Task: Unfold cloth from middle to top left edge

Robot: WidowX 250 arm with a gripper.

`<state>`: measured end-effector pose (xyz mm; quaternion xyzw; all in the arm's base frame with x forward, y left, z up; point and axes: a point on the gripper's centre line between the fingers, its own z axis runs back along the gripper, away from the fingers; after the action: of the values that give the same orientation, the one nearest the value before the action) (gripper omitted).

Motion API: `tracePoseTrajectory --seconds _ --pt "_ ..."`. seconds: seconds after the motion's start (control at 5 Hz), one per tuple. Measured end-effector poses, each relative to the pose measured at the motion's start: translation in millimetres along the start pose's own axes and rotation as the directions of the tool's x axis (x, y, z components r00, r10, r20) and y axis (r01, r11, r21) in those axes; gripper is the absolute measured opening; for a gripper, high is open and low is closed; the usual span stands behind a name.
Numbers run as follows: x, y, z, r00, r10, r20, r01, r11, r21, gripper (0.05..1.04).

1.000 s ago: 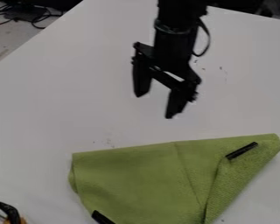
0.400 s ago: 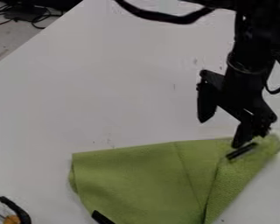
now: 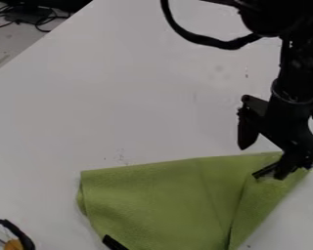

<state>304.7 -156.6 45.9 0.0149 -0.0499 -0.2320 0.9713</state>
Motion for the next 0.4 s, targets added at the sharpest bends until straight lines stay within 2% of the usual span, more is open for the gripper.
tracePoseTrajectory --seconds 0.4 --pt "0.9 -4.2 -8.1 1.000 -0.012 -0.008 0.012 1.000 0.002 0.997"
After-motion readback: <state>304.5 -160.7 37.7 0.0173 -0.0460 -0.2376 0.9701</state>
